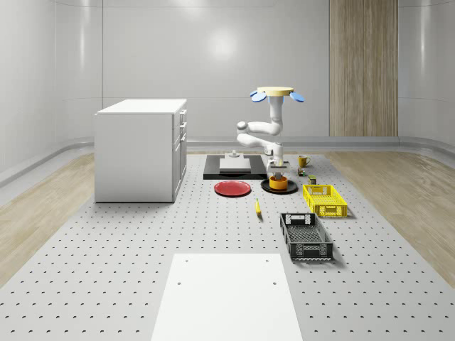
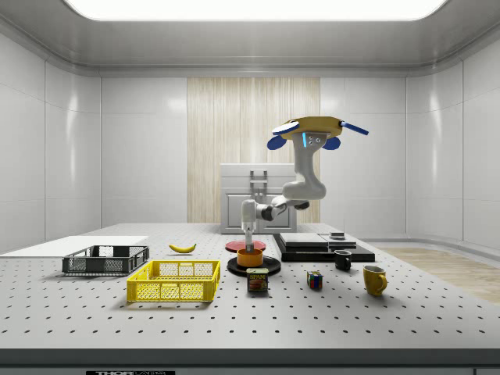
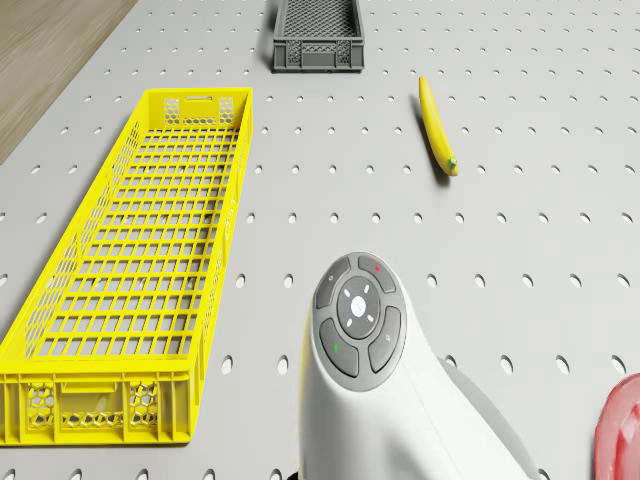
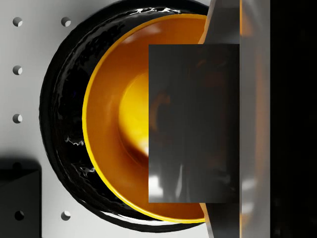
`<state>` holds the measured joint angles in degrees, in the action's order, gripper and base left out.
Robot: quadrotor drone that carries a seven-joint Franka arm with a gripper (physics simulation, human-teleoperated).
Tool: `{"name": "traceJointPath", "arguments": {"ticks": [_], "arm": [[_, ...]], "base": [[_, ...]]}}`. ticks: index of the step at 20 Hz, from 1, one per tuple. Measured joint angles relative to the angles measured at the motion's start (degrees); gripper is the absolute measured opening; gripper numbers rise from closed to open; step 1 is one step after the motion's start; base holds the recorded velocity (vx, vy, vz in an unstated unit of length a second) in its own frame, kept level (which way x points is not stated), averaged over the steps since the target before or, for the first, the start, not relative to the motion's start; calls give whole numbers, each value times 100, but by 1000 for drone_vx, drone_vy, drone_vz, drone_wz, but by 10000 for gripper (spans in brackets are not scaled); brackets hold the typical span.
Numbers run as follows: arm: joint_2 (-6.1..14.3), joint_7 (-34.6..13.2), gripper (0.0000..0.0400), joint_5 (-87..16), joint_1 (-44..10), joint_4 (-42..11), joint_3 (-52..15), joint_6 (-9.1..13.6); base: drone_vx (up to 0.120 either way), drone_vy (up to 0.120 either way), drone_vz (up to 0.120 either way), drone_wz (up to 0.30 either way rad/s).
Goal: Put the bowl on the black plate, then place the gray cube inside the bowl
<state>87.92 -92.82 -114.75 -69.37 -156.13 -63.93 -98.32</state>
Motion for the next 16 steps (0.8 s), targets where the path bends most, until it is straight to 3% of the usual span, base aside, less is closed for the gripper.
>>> {"name": "traceJointPath", "arguments": {"ticks": [7, 11, 16], "arm": [[-118, -49, 250, -342, -133, 171, 342, -95], [-178, -50, 340, -469, -163, 240, 464, -118], [-211, -36, 383, -435, -122, 198, 407, -45]], "base": [[0, 0, 0, 0], [0, 0, 0, 0], [0, 0, 0, 0]]}}
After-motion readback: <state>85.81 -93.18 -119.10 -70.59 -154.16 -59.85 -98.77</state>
